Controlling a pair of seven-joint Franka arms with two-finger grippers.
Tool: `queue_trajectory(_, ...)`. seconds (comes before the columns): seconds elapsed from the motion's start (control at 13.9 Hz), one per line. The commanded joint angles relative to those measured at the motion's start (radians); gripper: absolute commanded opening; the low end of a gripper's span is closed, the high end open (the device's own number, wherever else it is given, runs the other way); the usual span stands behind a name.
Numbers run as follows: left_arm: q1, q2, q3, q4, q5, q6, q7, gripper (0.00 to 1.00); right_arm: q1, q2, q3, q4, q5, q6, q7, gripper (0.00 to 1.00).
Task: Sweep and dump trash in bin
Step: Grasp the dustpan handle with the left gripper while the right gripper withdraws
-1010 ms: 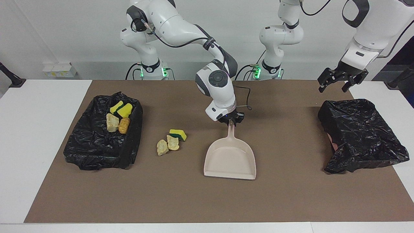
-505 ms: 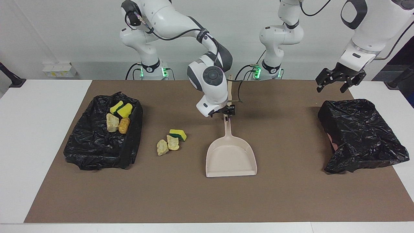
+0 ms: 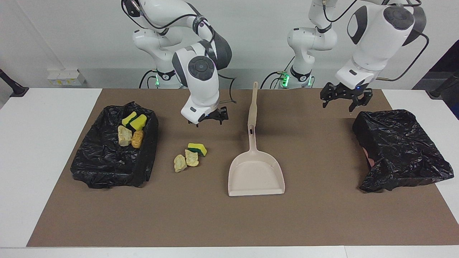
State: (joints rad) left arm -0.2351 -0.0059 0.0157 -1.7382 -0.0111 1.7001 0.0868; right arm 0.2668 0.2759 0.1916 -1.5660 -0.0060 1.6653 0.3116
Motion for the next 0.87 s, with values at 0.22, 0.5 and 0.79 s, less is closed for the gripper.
queue_trajectory(0.22, -0.203, 0.121, 0.013, -0.043, 0.02, 0.151, -0.195, 1.0, -0.234, -0.131, 0.012, -0.023, -0.002, -0.039, -0.302, 1.0)
queue_trajectory(0.5, -0.3, 0.254, 0.013, -0.032, 0.014, 0.327, -0.41, 1.0, -0.339, -0.17, 0.009, -0.02, 0.028, -0.088, -0.328, 1.0)
queue_trajectory(0.79, -0.343, 0.362, 0.015, 0.022, -0.026, 0.401, -0.516, 1.0, -0.339, -0.175, 0.009, -0.017, 0.058, -0.091, -0.349, 1.0)
